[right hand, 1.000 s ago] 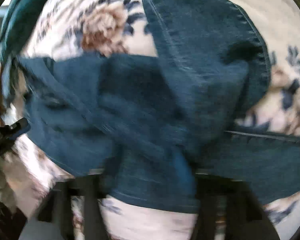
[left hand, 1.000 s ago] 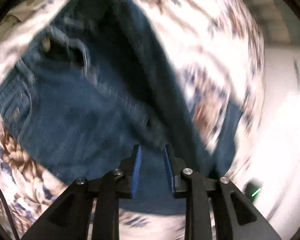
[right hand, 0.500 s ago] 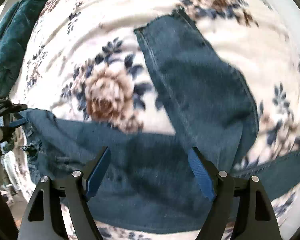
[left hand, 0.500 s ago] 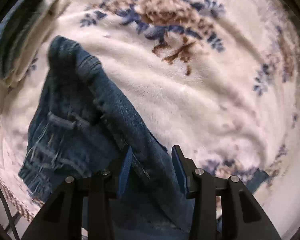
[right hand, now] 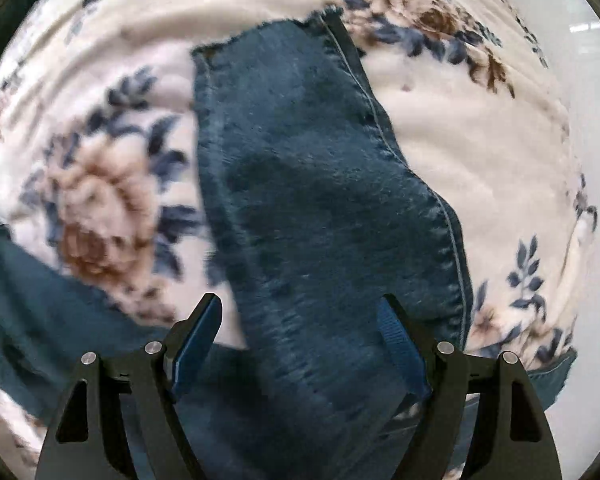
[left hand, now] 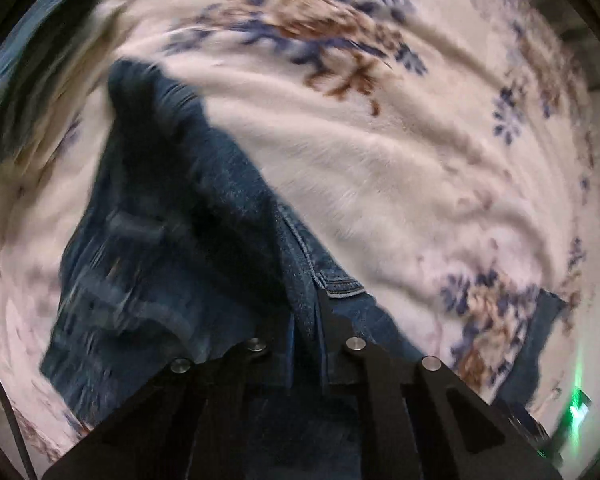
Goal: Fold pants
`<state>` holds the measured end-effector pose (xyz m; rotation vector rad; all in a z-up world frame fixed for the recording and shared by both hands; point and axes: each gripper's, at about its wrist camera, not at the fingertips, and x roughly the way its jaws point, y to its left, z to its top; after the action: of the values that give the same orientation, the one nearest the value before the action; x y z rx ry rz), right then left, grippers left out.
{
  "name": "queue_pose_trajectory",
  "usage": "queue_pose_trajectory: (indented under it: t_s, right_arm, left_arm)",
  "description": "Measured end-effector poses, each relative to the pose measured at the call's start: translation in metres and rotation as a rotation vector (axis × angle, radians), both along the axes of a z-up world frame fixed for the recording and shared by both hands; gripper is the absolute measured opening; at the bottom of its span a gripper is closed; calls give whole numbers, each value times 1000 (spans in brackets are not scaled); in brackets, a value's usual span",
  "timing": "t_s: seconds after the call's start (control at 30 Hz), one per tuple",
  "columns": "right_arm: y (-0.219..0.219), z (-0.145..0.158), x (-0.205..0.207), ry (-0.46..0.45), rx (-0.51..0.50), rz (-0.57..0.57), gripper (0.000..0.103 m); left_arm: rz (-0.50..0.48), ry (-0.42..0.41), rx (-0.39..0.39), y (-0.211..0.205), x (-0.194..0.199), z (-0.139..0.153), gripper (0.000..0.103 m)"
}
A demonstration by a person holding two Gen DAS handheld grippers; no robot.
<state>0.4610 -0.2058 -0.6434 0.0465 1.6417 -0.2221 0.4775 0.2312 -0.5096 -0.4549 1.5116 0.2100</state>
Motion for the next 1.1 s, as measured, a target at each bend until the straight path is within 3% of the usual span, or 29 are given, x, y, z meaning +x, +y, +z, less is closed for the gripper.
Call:
queue_pose_trajectory:
  t_s: [0.07, 0.13, 0.17, 0.2, 0.23, 0.27, 0.33, 0.47, 0.57, 0.63, 0.7, 0.73, 0.9, 0.97, 1.1]
  right_arm:
    - [-3, -5, -1, 5, -33, 20, 81]
    - [-6, -5, -3, -3, -62, 32, 68]
    - [-8, -3, -4, -8, -57, 25, 50]
    - [-12, 1, -6, -21, -38, 0, 20]
    - [-20, 9, -10, -41, -10, -56, 6]
    - [-30, 18, -16, -60, -4, -100, 1]
    - [-52, 38, -29, -122, 16, -186, 1]
    - [-111, 81, -73, -227, 81, -366, 1]
    - [-119, 85, -93, -227, 275, -393, 3]
    - [-102, 82, -89, -203, 280, -305, 15]
    - [-72, 82, -74, -200, 259, -189, 71]
    - [-63, 80, -68, -189, 249, -156, 79]
    - [-29, 46, -24, -102, 209, -76, 80]
    - [-21, 36, -14, -72, 175, -70, 80]
    - [-18, 25, 1, -49, 154, -86, 80]
  left_arm:
    - [47, -22, -55, 17, -31, 9, 7]
    - [101, -39, -114, 35, -69, 19, 7]
    - [117, -39, -124, 37, -63, 21, 7]
    - [144, -38, -134, 44, -80, 24, 7]
    - [169, -35, -139, 51, -98, 25, 7]
    - [175, -27, -129, 46, -96, 25, 6]
    - [200, -27, -78, 56, -126, 25, 6]
    - [204, 32, -78, 64, -161, 10, 6]
    - [162, 6, -52, 50, -161, 15, 7]
    - [97, 14, -16, 28, -146, 20, 11]
    - [89, -14, -55, 11, -127, 25, 21]
    - [95, -20, -91, 3, -113, 27, 24]
    - [190, 17, -310, -2, -36, 14, 31]
    - [199, 64, -299, -5, 3, 3, 41]
    - [190, 157, -193, -13, 49, -17, 41]
